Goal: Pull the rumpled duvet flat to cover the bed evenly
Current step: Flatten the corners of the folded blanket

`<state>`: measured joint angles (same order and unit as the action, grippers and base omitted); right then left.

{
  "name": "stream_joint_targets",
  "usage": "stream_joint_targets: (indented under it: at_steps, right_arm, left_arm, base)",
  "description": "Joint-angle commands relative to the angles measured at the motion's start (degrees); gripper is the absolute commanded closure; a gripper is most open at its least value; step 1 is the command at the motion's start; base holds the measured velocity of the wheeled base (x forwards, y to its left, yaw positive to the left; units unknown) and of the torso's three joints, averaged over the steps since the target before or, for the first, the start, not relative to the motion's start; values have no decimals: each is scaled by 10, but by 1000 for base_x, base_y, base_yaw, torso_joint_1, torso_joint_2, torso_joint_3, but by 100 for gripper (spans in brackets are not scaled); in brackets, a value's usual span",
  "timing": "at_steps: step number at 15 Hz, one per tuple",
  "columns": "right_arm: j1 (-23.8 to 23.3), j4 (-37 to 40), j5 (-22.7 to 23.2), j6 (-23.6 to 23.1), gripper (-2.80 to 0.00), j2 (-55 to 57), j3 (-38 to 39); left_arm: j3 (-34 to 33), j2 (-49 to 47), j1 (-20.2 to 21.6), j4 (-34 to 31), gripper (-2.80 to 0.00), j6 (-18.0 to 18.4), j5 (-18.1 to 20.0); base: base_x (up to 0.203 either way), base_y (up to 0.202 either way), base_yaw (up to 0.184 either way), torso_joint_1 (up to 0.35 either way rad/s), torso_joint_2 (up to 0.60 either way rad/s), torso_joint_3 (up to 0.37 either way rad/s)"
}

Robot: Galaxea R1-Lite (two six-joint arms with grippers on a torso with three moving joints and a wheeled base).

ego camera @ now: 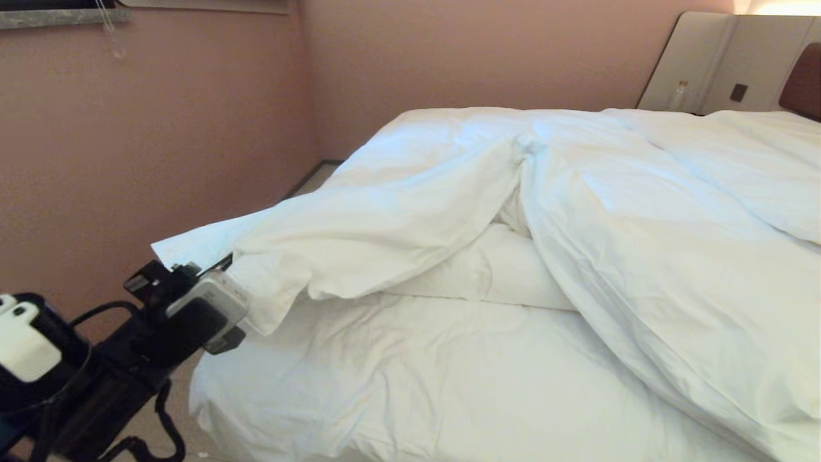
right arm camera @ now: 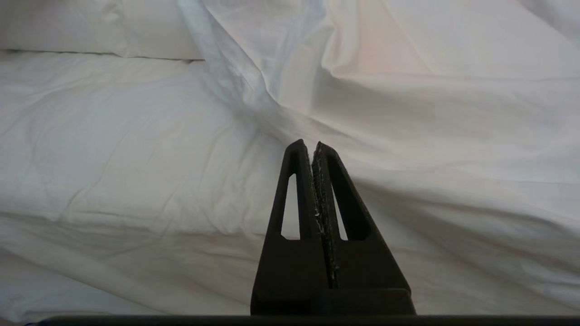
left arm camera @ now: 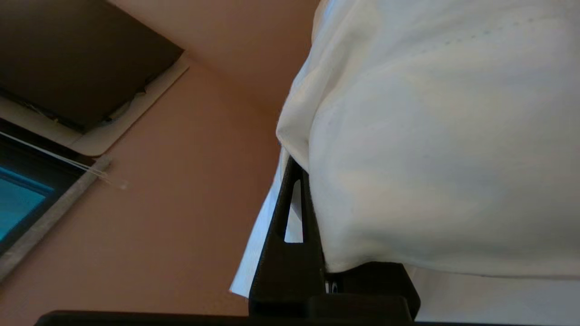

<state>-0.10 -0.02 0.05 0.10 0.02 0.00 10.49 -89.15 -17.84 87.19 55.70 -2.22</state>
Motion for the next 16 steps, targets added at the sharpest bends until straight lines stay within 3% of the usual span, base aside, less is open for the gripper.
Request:
stream_joint_targets:
  at_steps: [1, 3, 6, 9, 13, 15, 16]
  right_arm:
    - [0, -1, 0, 0, 0, 0, 0]
    - [0, -1, 0, 0, 0, 0, 0]
    - [0, -1, 0, 0, 0, 0, 0]
    - [0, 0, 0, 0, 0, 0, 0]
    - [0, -1, 0, 0, 0, 0, 0]
    - [0, -1, 0, 0, 0, 0, 0]
    - [0, -1, 0, 0, 0, 0, 0]
  left_arm:
    - [-28, 56, 1, 21, 0, 13, 5]
    - [-54, 129, 1, -6, 0, 37, 11]
    - [-76, 246, 1, -108, 0, 72, 14]
    - [-55, 439, 1, -333, 0, 91, 14]
    - [5, 613, 0, -649, 0, 99, 15]
    - [36, 685, -1, -766, 0, 97, 13]
    - [46, 695, -1, -789, 0, 96, 12]
  base:
    - [0, 0, 0, 0, 0, 0]
    - [0, 0, 0, 0, 0, 0]
    - [0, 0, 0, 0, 0, 0]
    - [0, 0, 0, 0, 0, 0]
    - [0, 0, 0, 0, 0, 0]
    - [0, 0, 0, 0, 0, 0]
    - [0, 0, 0, 0, 0, 0]
